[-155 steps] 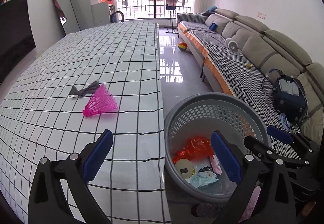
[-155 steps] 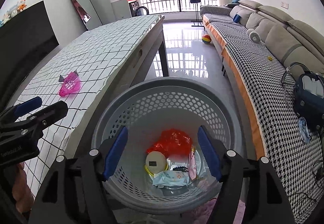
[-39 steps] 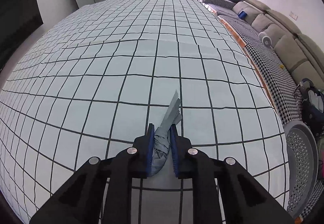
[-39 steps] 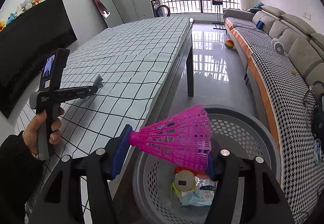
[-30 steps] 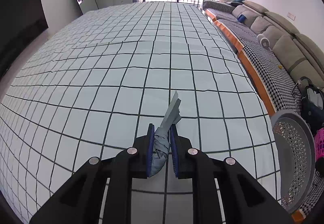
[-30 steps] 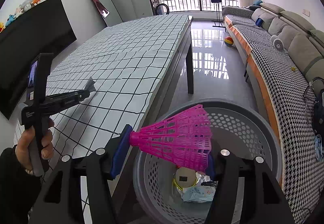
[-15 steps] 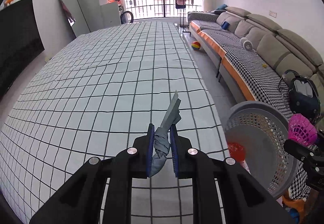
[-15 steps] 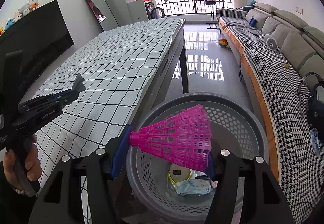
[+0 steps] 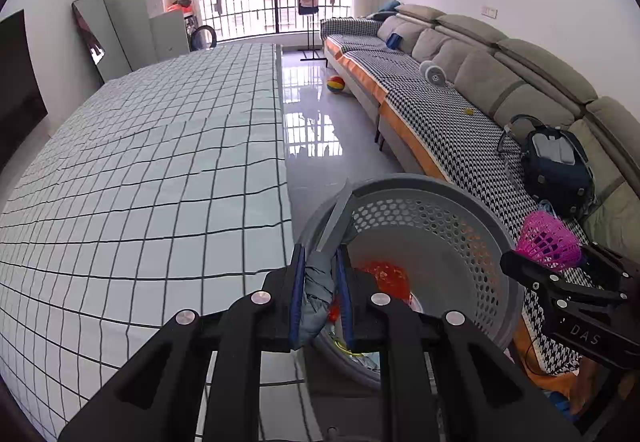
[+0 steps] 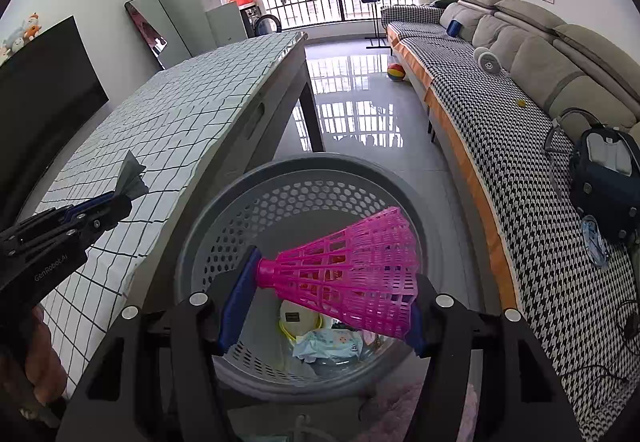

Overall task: Collect trash
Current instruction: 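Carry the shuttlecock and cloth bow over the gray basket and open both tools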

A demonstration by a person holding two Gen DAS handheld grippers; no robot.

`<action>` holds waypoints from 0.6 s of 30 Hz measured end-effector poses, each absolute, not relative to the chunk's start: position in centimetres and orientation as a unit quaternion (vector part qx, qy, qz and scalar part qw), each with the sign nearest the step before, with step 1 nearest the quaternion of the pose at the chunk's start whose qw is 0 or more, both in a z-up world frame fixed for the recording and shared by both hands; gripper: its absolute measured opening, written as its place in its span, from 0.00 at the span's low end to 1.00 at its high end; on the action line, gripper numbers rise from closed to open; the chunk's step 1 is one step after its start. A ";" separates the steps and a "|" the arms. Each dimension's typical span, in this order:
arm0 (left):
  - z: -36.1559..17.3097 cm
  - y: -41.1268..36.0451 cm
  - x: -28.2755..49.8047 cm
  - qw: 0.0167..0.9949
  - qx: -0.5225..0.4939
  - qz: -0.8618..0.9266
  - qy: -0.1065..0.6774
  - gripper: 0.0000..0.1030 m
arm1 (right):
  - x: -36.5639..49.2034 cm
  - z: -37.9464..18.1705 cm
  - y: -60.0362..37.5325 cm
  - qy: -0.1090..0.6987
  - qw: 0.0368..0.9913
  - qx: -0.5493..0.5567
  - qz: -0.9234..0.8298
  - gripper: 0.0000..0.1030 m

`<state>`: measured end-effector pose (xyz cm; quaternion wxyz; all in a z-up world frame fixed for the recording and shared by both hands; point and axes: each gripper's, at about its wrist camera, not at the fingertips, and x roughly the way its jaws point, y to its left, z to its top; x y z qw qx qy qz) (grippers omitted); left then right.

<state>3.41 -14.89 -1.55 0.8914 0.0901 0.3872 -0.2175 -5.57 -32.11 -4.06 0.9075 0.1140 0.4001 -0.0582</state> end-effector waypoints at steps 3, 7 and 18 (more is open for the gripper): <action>-2.3 -16.1 3.1 0.886 0.092 -0.222 0.397 0.16 | -5.9 -4.7 -33.0 0.405 0.905 0.116 -0.062 0.58; -3.2 -16.9 2.9 0.880 0.097 -0.223 0.408 0.16 | -5.5 -5.7 -33.4 0.414 0.900 0.121 -0.058 0.58; -4.4 -16.9 3.2 0.873 0.099 -0.214 0.427 0.18 | -3.9 -7.1 -32.9 0.430 0.895 0.112 -0.037 0.59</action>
